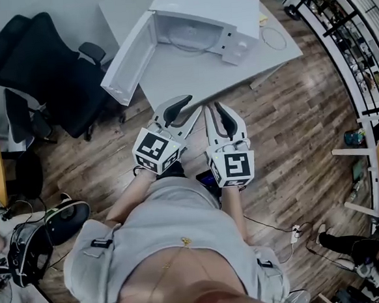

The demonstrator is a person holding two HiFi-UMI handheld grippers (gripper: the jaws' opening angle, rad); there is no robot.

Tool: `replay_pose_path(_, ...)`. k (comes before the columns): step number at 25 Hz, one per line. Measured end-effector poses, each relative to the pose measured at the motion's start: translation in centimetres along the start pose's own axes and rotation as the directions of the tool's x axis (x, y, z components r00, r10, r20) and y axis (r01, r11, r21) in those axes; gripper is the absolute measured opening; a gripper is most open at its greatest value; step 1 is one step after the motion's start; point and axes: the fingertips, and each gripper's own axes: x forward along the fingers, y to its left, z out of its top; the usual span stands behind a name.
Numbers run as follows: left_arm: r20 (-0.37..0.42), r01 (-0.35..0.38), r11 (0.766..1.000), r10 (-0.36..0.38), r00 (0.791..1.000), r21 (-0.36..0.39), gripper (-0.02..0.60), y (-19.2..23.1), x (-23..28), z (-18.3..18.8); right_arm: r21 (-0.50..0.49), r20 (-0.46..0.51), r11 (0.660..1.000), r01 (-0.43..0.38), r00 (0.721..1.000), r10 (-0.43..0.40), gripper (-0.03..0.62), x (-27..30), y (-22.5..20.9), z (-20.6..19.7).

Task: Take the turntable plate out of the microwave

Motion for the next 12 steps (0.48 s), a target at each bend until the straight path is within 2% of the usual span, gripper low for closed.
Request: replay_pose_path(12, 0.000, 0.020, 1.000, -0.020, 1.000, -0.019, 0.126, 4.4, 0.8, -0.2, -0.002, -0.018, 0.999, 0.053, 0.998, -0.053, 0.077, 3.9, -0.3, -0.6)
